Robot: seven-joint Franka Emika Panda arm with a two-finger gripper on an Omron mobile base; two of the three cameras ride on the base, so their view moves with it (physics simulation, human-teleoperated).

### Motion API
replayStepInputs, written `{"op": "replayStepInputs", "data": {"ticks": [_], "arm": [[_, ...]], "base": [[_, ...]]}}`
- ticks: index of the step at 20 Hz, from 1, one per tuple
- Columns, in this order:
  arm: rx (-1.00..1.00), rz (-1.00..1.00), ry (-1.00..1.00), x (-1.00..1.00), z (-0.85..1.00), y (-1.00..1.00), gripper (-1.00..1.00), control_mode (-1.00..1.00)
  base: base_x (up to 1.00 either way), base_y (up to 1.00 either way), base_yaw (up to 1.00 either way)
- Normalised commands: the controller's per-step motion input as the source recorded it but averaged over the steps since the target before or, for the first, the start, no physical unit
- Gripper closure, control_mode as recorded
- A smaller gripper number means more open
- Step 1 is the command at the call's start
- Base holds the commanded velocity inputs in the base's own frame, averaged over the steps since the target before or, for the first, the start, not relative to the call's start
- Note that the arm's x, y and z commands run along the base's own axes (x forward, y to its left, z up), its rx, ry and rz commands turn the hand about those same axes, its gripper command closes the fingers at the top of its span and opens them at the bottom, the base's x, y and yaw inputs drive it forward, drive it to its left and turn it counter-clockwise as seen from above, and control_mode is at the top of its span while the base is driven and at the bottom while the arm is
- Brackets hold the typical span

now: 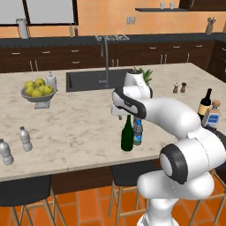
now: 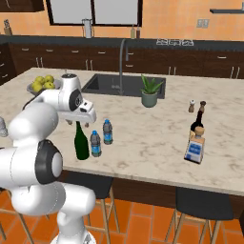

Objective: Move the plastic bottles in the middle to the plastics group, and the glass bottles in the middle to the glass group.

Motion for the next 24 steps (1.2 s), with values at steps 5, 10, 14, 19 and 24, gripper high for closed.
{"op": "replayStepInputs", "data": {"ticks": [5,10,14,19,24], "arm": [[0.00,-0.11,0.07,0.03,-0.06,0.00,1.00,-1.00],[0.00,-0.01,0.08,0.11,-0.20,-0.01,1.00,-1.00],[0.03,-0.06,0.08,-0.30,-0.02,0.00,1.00,-1.00],[0.02,-0.05,0.01,-0.33,0.01,0.00,1.00,-1.00],[0.01,-0.01,-0.06,-0.60,0.21,-0.28,1.00,-1.00]], "base": [[0.00,0.00,0.00],[0.00,0.00,0.00],[0.00,0.00,0.00],[0.00,0.00,0.00],[0.00,0.00,0.00]]}}
